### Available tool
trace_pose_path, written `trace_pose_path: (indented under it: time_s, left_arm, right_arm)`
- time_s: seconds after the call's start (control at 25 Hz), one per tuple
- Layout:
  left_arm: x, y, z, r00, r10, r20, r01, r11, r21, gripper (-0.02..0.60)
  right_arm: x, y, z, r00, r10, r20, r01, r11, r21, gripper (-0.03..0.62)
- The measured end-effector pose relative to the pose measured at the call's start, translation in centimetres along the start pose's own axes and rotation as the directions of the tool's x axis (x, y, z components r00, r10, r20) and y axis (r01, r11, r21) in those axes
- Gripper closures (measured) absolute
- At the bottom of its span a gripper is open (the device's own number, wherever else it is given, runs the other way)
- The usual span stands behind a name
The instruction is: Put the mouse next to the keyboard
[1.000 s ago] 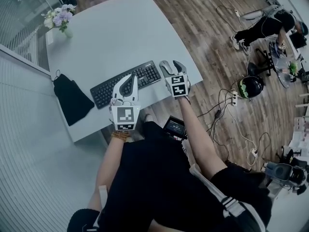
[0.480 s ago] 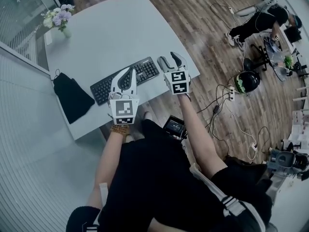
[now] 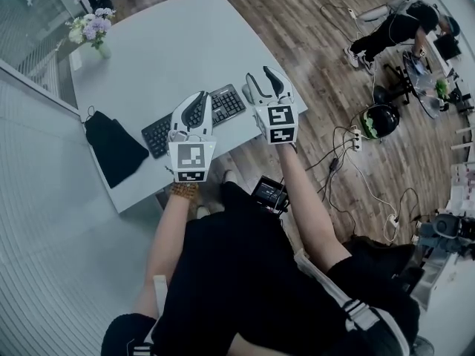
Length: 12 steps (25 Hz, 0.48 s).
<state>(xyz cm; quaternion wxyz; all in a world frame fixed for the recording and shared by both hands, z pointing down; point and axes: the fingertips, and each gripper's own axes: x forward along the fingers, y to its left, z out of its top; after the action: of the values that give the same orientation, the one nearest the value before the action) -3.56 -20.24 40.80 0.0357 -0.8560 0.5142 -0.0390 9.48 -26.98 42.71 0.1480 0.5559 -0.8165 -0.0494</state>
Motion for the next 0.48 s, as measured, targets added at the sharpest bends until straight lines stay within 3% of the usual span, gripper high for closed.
trace_pose_path:
  time_s: [0.48]
  left_arm:
    - [-1.8, 0.1, 1.8, 0.999, -0.011, 0.039, 0.010, 1.000, 0.014, 0.569]
  right_arm:
    - [-4.4, 2.5, 5.3, 0.992, -0.026, 0.126, 0.028, 0.999, -0.015, 0.442]
